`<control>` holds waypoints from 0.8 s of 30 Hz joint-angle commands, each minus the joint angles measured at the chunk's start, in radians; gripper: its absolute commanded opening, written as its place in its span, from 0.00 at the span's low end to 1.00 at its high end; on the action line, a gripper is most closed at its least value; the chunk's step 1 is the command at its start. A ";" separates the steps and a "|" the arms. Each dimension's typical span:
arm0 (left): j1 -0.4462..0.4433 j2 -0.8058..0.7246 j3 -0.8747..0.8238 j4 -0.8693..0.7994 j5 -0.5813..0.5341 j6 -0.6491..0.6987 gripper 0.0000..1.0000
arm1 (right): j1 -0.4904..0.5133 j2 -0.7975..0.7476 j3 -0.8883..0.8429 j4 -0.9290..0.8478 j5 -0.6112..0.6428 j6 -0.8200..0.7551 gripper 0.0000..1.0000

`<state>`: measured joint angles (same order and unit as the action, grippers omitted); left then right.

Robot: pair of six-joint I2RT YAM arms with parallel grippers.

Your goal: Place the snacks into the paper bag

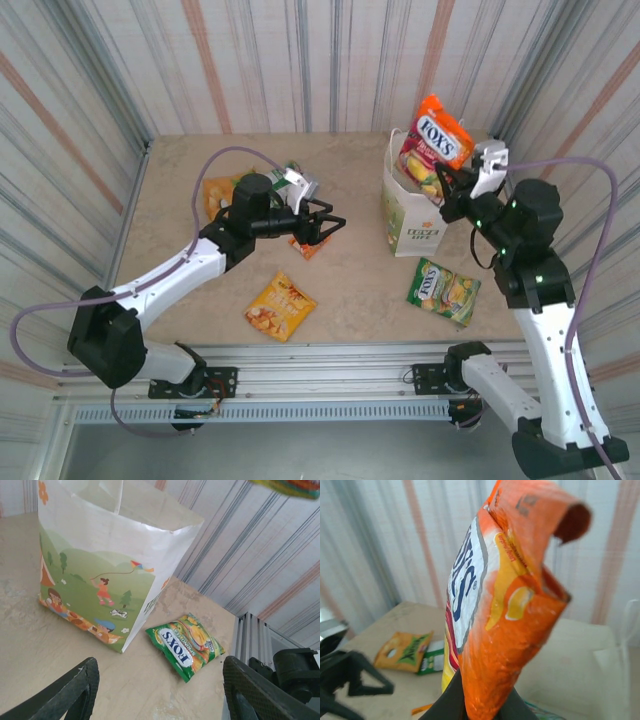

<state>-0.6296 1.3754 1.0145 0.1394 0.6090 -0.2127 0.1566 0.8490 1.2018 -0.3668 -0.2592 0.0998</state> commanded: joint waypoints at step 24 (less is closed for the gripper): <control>-0.003 0.066 0.094 -0.193 -0.083 0.038 0.69 | -0.029 0.620 0.501 -0.596 0.259 -0.147 0.01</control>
<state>-0.6296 1.4315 1.0733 -0.0303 0.5465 -0.1867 0.1188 1.4399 1.6520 -0.9070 -0.0444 -0.0013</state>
